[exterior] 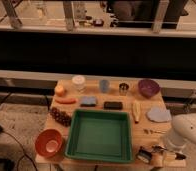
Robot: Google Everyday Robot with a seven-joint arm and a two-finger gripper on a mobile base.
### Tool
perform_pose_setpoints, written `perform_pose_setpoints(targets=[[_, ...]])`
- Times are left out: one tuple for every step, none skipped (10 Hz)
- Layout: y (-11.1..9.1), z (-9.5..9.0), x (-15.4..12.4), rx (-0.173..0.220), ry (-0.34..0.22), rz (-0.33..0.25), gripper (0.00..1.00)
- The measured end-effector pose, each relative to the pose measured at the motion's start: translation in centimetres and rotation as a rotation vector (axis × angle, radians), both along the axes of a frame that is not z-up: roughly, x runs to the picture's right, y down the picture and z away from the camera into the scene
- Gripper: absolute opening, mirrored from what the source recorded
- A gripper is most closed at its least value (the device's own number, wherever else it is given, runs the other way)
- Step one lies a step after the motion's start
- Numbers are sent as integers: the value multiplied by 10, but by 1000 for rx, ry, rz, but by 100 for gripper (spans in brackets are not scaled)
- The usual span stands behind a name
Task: Place brush in table surface
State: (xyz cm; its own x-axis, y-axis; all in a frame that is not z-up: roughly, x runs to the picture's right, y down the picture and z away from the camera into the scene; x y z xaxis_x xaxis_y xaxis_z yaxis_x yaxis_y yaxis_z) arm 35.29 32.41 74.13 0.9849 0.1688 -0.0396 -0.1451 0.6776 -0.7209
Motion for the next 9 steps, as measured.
perform_pose_setpoints(targets=[[1,1,-2,-17,-9,2,45],[2,3,-4,-36,-20,2,34],[2,4,-5,-51,-26,1,28],[4,5,-6,-68,-32,-1,24],[5,6,-7,-83,-38,-6,14],[5,7,-8,-90,-42,-8,4],[6,7,-8,-91,-44,-6,1],[5,4,-5,-85,-45,1,0],[2,1,-4,-71,-44,4,0]])
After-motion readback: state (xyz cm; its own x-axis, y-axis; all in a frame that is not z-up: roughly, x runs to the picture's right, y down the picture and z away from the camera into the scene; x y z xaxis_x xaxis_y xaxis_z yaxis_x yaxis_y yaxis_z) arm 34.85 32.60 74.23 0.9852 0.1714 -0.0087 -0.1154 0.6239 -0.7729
